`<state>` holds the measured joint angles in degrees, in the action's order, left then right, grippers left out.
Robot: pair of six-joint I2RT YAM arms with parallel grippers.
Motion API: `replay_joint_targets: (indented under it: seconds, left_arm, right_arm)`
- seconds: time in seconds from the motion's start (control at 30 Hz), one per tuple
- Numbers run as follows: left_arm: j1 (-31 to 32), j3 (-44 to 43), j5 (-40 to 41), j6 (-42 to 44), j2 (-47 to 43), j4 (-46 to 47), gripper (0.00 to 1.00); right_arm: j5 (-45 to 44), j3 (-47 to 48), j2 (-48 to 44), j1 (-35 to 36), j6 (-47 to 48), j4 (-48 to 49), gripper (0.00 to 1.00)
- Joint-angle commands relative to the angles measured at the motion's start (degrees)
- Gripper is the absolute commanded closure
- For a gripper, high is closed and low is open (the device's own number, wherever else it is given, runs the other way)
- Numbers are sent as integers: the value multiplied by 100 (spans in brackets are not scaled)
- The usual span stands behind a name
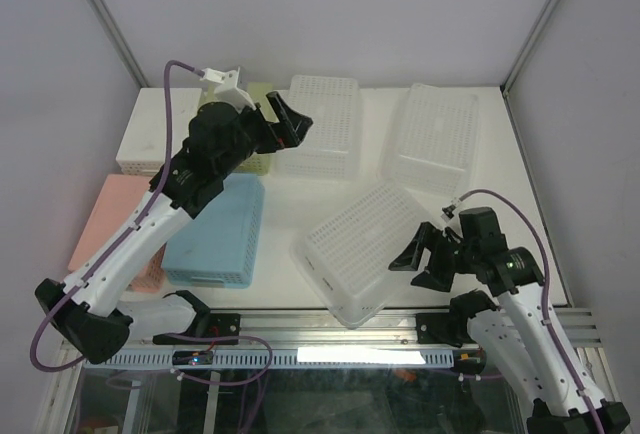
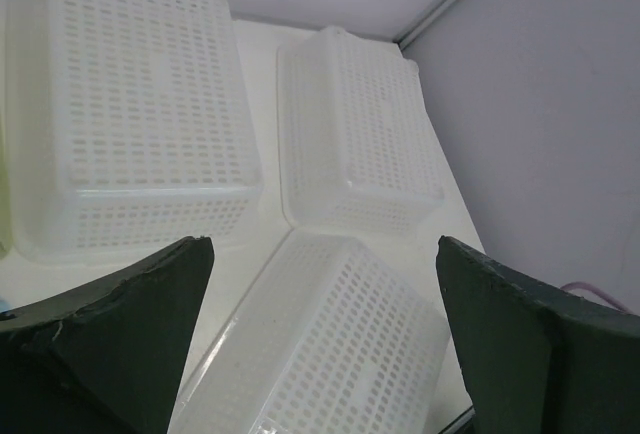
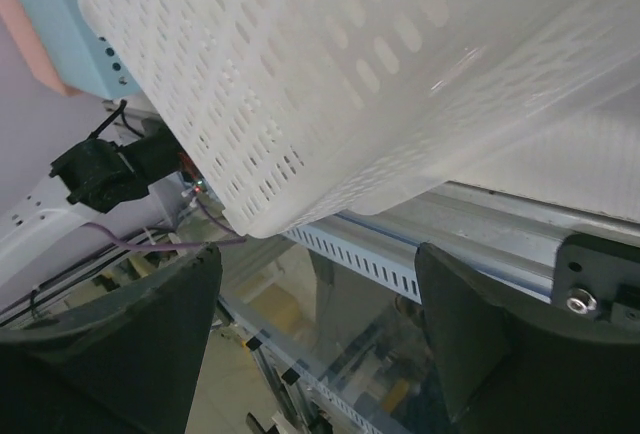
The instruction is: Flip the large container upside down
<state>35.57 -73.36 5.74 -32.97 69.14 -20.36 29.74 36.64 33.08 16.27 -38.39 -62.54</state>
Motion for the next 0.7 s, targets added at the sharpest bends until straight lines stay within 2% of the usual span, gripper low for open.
replay_joint_targets:
  seconds: [0.0,0.17,0.3,0.43,0.5,0.6,0.67]
  left_arm:
    - [-6,68,506,182,-169,-123,1]
    - [0,170,531,79,-257,-177,1]
    - [2,175,486,-33,-246,-189,1]
    - [2,124,444,-85,-184,-188,1]
    - [0,85,460,-99,-150,-195,1]
    - [0,25,422,-97,-148,-219,1]
    - [2,20,411,-60,-187,-271,1]
  right_arm:
    - [1005,-644,-677,217,-971,1161,17]
    - [763,-1600,-1377,708,-2330,2975,13]
    - [75,-1914,-1143,1352,-2974,4405,11]
    - [-889,-1917,167,2572,-3494,6233,10]
    - [-1388,-1494,1035,3366,-3594,7031,10]
    - [-1624,-541,2129,3969,-3351,7091,10]
    - [-1611,0,2428,3989,-3046,6534,10]
